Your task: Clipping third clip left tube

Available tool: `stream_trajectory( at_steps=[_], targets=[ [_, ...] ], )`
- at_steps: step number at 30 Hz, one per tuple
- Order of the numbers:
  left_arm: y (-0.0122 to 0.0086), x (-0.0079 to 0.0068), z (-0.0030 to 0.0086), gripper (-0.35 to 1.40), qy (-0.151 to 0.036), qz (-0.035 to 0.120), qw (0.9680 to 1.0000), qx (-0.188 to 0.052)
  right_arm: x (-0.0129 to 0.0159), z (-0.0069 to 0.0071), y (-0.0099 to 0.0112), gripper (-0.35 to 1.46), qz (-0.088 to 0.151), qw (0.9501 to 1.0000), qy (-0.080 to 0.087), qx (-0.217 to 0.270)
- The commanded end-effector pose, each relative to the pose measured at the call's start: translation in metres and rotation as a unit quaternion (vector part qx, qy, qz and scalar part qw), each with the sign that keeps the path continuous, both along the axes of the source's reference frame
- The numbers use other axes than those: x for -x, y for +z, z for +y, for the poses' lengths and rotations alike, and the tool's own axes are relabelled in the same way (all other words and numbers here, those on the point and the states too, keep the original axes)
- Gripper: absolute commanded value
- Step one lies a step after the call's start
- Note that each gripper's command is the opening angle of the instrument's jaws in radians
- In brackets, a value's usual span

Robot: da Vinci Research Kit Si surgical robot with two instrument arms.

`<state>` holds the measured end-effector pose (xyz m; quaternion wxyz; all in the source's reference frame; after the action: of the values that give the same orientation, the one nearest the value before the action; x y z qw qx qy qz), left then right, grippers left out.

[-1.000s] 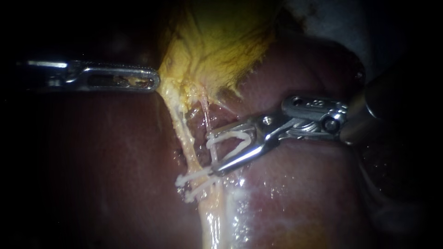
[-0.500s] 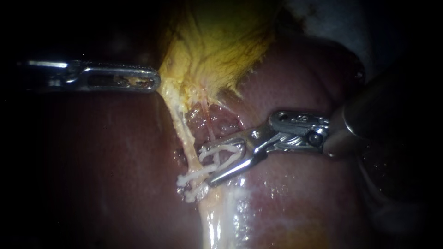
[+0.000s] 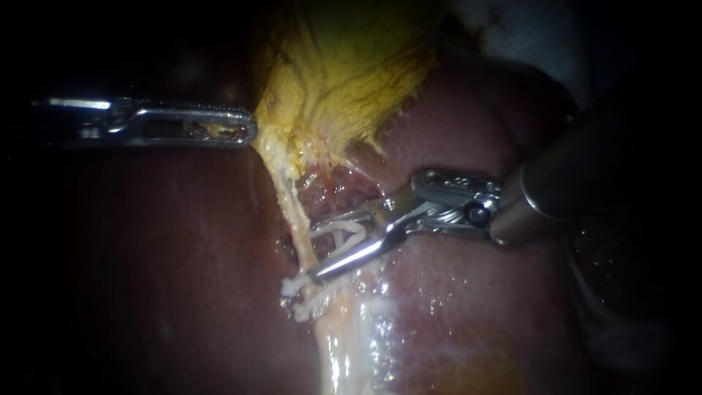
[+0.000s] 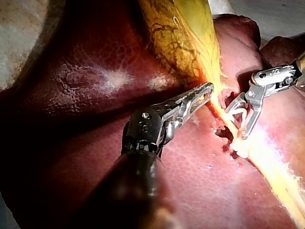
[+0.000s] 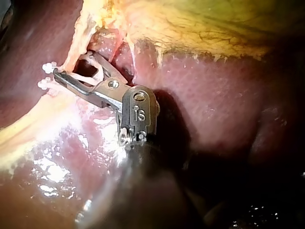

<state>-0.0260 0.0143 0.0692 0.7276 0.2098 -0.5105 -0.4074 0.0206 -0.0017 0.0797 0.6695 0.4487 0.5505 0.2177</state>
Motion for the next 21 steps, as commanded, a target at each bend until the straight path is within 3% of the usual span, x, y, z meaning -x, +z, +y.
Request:
stream_trajectory(
  at_steps=[1,5,12,14,15,21],
  targets=[
    [0.0000,0.0000,0.0000,-0.35,0.000,0.000,1.0000,0.000,-0.0002,0.0000,0.0000,0.54,0.004,1.0000,0.000,-0.003],
    [0.0000,0.0000,0.0000,-0.35,0.000,0.000,1.0000,0.000,-0.0004,-0.0005,-0.0005,0.54,0.023,0.9995,-0.013,-0.016],
    [0.0000,0.0000,0.0000,-0.35,0.000,0.000,1.0000,0.000,-0.0019,-0.0006,-0.0009,0.53,0.065,0.9969,-0.019,-0.041],
    [0.0000,0.0000,0.0000,-0.35,0.000,0.000,1.0000,0.000,-0.0023,-0.0007,-0.0010,0.53,0.068,0.9966,-0.012,-0.045],
    [0.0000,0.0000,0.0000,-0.35,0.000,0.000,1.0000,0.000,-0.0026,-0.0008,-0.0011,0.53,0.068,0.9965,-0.001,-0.049],
    [0.0000,0.0000,0.0000,-0.35,0.000,0.000,1.0000,0.000,-0.0041,-0.0008,-0.0019,0.53,0.087,0.9938,0.014,-0.068]
  ],
)
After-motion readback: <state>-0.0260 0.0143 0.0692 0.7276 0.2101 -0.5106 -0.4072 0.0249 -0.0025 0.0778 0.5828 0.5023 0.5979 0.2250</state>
